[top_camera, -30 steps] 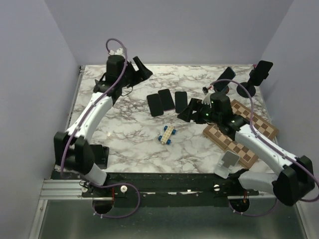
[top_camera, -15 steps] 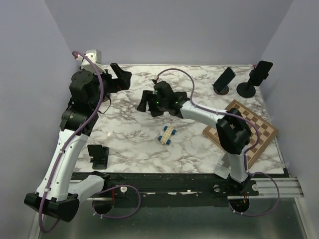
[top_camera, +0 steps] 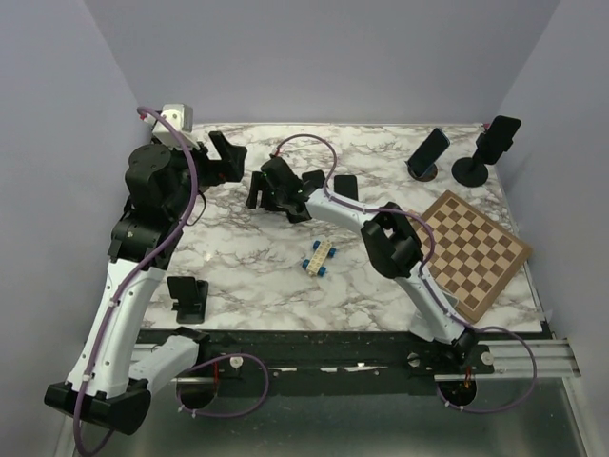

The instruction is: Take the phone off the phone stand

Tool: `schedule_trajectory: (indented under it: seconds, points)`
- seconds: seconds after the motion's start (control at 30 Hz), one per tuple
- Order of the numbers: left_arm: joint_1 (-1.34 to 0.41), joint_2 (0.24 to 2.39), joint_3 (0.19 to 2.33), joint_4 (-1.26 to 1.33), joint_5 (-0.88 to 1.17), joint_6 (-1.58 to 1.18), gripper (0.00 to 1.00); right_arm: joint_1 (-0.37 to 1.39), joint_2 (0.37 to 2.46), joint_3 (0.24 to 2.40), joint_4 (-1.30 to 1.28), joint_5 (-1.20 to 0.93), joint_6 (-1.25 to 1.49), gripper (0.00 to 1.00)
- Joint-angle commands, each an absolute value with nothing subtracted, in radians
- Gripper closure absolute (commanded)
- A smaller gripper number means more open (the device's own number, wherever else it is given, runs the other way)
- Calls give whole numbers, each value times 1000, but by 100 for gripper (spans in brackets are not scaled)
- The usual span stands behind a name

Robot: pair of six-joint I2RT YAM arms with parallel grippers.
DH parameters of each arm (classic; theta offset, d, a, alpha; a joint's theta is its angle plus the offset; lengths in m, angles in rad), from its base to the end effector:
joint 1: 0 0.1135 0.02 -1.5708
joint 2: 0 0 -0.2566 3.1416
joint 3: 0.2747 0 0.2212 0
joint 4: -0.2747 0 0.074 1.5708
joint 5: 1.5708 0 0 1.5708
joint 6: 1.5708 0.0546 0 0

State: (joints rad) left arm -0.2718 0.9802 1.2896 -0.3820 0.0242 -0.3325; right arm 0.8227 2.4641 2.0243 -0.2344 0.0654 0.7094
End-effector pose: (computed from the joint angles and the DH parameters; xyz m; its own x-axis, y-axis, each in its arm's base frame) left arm 0.1826 -0.0523 0.4393 -0.1612 -0.2938 -0.9422 0.2529 0.9105 -0.3272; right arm 0.3689 0.3923 0.1578 -0.7760 0.1193 -0.6193 -0.2520 0.8415 0.4779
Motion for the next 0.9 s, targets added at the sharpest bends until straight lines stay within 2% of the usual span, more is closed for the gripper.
schedule_trajectory:
  seconds: [0.0, 0.2, 0.3, 0.87]
  points:
    - [-209, 988, 1271, -340, 137, -382, 1, 822, 2544, 2126, -313, 166, 750, 16]
    - [-72, 1020, 1233, -275, 310, -489, 1, 821, 2561, 2129, -350, 313, 800, 16]
    - [-42, 1051, 1251, -295, 330, -505, 1, 812, 2562, 2130, -385, 365, 837, 15]
    - [-37, 1080, 1226, -244, 401, -519, 1, 727, 2531, 2070, -400, 357, 888, 15]
